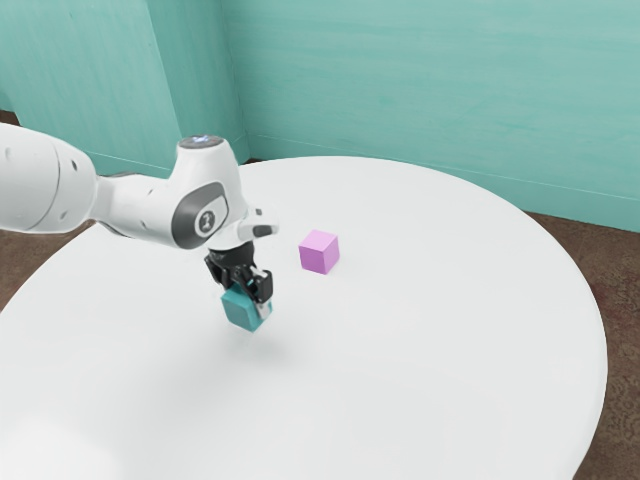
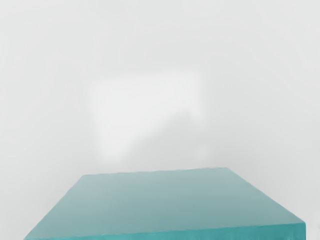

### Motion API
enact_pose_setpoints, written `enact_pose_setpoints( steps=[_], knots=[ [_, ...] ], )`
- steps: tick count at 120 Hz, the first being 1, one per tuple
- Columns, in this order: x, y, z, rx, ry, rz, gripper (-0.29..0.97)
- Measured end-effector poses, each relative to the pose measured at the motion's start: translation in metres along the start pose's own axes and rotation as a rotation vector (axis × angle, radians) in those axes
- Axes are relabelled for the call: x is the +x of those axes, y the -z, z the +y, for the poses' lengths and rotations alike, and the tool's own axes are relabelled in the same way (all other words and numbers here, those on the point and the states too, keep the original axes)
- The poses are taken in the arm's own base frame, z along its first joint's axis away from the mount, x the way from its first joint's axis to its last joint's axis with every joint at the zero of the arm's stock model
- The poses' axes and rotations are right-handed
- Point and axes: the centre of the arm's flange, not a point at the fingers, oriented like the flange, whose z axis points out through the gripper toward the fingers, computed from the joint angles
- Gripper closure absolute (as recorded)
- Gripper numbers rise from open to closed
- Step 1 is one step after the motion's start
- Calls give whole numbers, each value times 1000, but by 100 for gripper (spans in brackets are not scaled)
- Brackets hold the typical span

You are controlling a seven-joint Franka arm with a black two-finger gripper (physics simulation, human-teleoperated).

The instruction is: Pick up the blue block with one arm, and put the blue block on the pink block with one arm

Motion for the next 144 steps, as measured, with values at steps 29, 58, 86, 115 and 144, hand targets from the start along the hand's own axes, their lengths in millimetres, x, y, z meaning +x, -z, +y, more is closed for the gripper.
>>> enact_pose_setpoints(
  steps=[29,58,86,115,144],
  knots=[
    [104,84,14,8,-12,106,32],
    [178,63,10,-19,50,-3,32],
    [181,24,-9,-45,113,-115,32],
    [181,43,12,-33,120,-87,33],
    [191,20,-4,17,128,70,36]
  ],
)
